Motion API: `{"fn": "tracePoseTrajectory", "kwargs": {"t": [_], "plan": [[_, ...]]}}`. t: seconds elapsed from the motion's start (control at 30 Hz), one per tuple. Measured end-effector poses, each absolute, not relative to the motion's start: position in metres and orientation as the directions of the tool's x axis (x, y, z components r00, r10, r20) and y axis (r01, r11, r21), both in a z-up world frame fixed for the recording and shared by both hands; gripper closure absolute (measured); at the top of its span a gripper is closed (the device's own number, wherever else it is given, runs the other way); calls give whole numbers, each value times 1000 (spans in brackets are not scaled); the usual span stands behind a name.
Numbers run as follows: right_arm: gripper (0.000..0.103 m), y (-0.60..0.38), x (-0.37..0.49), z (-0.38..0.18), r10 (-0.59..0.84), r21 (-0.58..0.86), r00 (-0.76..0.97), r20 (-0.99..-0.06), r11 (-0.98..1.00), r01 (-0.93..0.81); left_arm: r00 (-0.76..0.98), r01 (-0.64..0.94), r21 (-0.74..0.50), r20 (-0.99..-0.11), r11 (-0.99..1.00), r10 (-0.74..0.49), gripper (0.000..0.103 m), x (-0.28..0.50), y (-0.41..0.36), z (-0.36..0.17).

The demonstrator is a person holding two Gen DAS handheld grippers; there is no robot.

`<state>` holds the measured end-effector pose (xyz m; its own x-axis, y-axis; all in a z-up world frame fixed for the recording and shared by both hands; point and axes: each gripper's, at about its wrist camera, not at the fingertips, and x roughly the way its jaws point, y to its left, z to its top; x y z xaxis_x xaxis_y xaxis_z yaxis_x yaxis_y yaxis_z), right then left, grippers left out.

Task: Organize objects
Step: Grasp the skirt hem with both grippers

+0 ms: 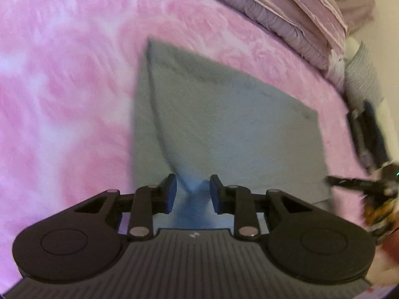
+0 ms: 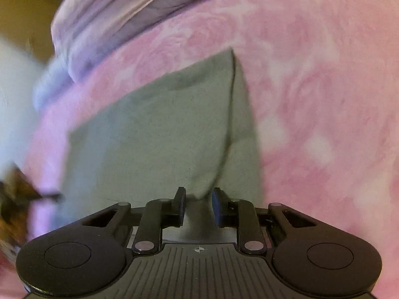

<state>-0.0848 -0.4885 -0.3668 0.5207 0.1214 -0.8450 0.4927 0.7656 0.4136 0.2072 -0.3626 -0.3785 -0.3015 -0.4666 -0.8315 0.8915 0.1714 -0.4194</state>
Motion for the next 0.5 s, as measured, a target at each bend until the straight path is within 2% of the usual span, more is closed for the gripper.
{"fn": "tracePoseTrajectory", "kwargs": {"t": [0.07,0.17,0.2,0.27,0.4,0.5], "plan": [[78,-500,-71,-356,77,321,478,-875,831,454,-244,938,-330,-843,103,-480,77,220,-375,-366],[55,-521,-38,-343,23,231,484,-875,899,373,-204,975,-220,-856,-22,-474,72,228,-416,-353],[50,-526,-26,-341,10,204,490,-872,916,345,-205,979,-188,-855,-83,-476,66,227,-432,-351],[48,-536,-1,-340,-18,148,493,-870,944,296,-200,974,-121,-858,-193,-474,51,222,-461,-349],[48,-560,33,-356,-19,133,483,-875,951,278,-234,942,-96,-875,-323,-424,48,224,-503,-363],[48,-574,50,-371,8,174,480,-877,938,301,-253,926,-114,-895,-359,-368,51,228,-521,-384]]}}
